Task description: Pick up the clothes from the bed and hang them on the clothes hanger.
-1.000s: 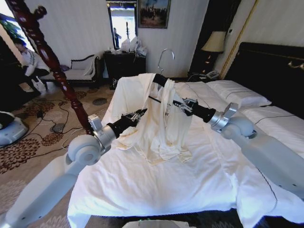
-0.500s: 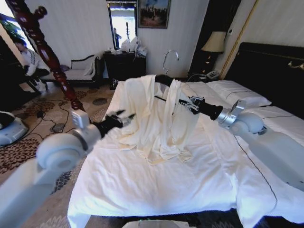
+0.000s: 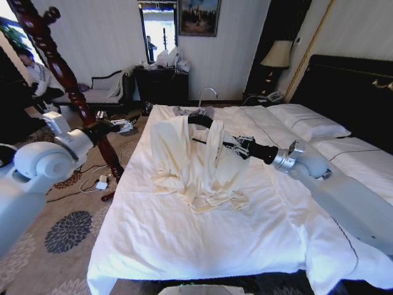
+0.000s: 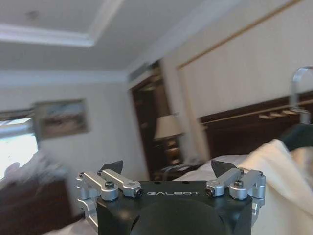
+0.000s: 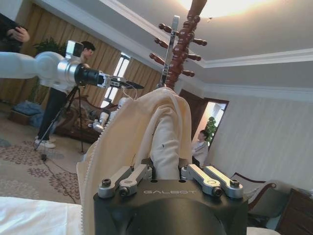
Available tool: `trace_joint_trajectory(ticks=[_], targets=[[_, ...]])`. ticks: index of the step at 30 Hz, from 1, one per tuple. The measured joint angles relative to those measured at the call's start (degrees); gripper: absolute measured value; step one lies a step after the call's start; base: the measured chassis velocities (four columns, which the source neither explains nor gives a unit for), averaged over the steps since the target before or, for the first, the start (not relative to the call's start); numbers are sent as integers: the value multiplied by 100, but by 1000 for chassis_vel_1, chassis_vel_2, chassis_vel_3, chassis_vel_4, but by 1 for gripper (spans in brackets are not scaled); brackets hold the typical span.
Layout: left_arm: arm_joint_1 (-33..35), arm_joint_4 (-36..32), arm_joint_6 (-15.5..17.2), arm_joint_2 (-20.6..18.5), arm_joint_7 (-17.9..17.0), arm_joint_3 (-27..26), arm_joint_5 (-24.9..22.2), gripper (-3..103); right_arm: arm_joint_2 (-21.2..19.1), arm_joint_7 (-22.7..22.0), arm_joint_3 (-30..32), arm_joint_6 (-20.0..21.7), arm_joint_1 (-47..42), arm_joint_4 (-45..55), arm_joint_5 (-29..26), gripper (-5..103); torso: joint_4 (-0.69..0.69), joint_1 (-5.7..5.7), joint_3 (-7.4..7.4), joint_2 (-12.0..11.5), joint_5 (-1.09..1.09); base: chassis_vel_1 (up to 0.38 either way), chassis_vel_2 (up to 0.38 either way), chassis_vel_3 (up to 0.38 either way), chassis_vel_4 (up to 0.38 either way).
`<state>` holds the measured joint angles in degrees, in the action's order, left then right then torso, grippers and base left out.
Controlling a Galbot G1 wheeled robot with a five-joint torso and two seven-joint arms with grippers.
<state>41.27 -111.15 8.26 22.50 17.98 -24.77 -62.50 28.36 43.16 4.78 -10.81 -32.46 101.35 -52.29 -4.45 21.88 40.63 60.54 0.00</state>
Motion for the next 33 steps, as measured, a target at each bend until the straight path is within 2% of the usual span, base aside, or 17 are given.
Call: trace_joint_trajectory(ticks=[2, 3, 4, 5, 6, 8, 10, 13, 16, 24, 27, 29, 33], targets=[[-78, 320, -370, -146, 993, 126, 190, 100, -22, 160, 15, -12, 11, -25, -1, 20, -1, 1, 1, 0, -1, 0, 0, 0, 0], [-76, 364, -443, -179, 1253, 149, 303, 100, -24, 214, 15, -15, 16, -35, -6, 20, 0, 1, 1, -1, -1, 0, 0, 0, 0], [-76, 364, -443, -179, 1253, 149, 303, 100, -24, 214, 15, -15, 16, -35, -6, 20, 0, 1, 1, -1, -1, 0, 0, 0, 0], [-67, 382, -477, -199, 1408, 162, 380, 100, -24, 272, 15, -16, 21, -45, -13, 20, 0, 1, 0, 0, 0, 0, 0, 0, 0], [-29, 389, -516, -214, 1703, 192, 520, 100, -22, 476, 15, -31, 40, -85, -24, 20, 0, 0, 0, 0, 0, 0, 0, 0, 0], [33, 357, -519, -211, 1887, 244, 612, 100, -23, 744, 22, -80, 52, -133, -1, 20, 0, 0, 0, 0, 0, 0, 0, 0, 0], [61, 332, -519, -211, 1918, 271, 645, 100, -29, 821, 27, -84, 52, -139, 0, 20, 0, 0, 0, 0, 0, 0, 0, 0, 0], [133, 220, -559, -213, 2067, 473, 841, 100, -66, 1302, 42, -89, 55, -157, 0, 20, -1, 0, 0, 0, 0, 0, 0, 0, 0], [132, 119, -564, -230, 2067, 620, 868, 100, -25, 1524, 28, -89, 85, -173, 34, 20, -1, 0, 0, 0, -1, 0, 0, 0, 0], [156, -112, -510, -259, 1950, 957, 928, 102, 91, 1670, 3, -69, 113, -191, 40, 20, 0, 0, 0, 0, 1, 0, 0, 0, 0], [147, -132, -461, -192, 1928, 1279, 1081, 96, 118, 1672, 3, -69, 111, -202, 39, 20, 0, 0, 0, 0, 0, 0, 0, 0, 0], [135, -133, -457, -179, 1910, 1322, 1095, 96, 120, 1672, 2, -68, 111, -202, 40, 20, 0, 0, 0, 0, 0, 0, 0, 0, 0], [-13, -186, -405, -40, 1846, 1595, 1115, 76, 129, 1646, -9, -65, 126, -121, 41, 20, -2, 0, 0, 0, 0, 0, 0, 0, 0]])
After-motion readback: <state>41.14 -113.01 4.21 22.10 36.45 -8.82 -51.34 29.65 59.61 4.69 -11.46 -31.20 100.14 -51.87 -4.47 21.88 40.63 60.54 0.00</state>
